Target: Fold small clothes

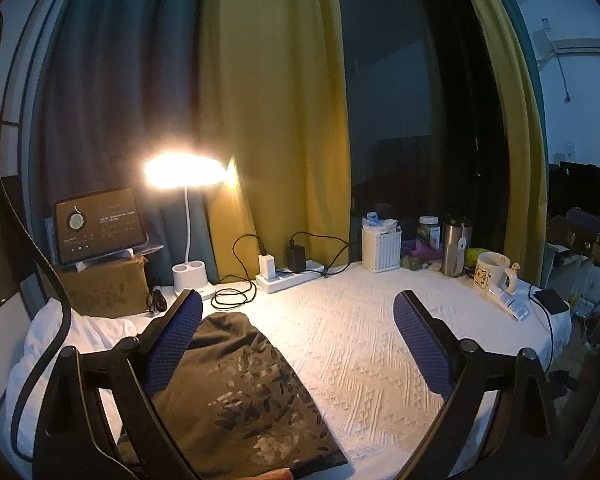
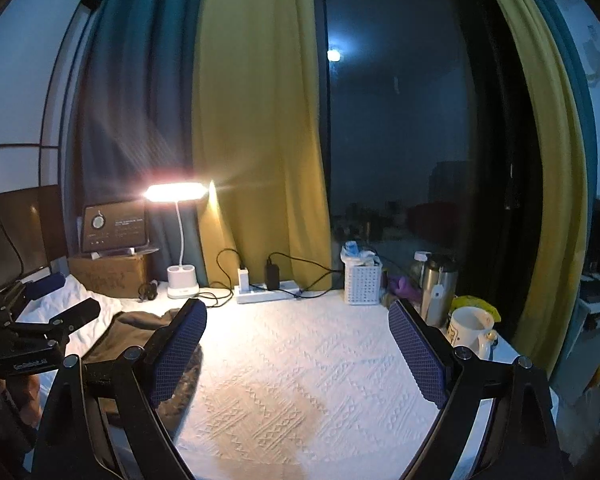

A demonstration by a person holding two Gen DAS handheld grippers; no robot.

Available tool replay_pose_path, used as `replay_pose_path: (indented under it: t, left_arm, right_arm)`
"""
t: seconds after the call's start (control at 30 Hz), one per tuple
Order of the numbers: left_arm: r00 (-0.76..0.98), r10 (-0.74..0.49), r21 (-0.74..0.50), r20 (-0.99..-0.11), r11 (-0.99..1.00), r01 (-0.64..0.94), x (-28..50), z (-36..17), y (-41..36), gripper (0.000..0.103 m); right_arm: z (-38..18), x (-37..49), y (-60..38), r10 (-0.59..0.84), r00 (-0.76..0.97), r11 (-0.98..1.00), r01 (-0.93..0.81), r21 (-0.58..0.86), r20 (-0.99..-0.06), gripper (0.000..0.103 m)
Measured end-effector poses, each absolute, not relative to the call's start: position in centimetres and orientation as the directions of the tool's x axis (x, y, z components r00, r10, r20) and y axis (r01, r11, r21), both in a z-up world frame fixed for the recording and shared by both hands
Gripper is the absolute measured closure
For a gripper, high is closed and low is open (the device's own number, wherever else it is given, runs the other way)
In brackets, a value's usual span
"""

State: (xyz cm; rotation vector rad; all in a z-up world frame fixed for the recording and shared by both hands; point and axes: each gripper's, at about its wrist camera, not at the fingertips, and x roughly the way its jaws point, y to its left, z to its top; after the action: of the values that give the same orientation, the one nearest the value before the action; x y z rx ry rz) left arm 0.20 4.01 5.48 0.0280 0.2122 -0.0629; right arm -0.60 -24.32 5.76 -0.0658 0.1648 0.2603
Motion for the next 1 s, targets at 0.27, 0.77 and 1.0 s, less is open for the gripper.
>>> replay_pose_path:
  t: [0.27,0.77,1.0]
  left_arm:
    - [0.979,-0.042,0.013,-0.199,0.999,0.045,-0.31,5.61,4.65,0.006]
    - [0.977,-0.054,0.008,-0.205,0.998,0.057,-0.53,5.34,4.88,0.006]
    - [0.978,-0.056,0.002,-0.201,0.998,0.058,-0.66,5.39,5.04,0.006]
  right_arm:
    - [5.81,-0.54,-23.69,0.264,0.947,0.96,-0.277,-0.05,-0.184,0.009]
    - [5.5,-0.34,-23.45,0.267,0.944,0.958,-0.282,-0.05,-0.193,0.009]
    - [5.11,-0.19,-23.27,0.268,0.943,0.958,-0.283,-0.05,-0.198,0.009]
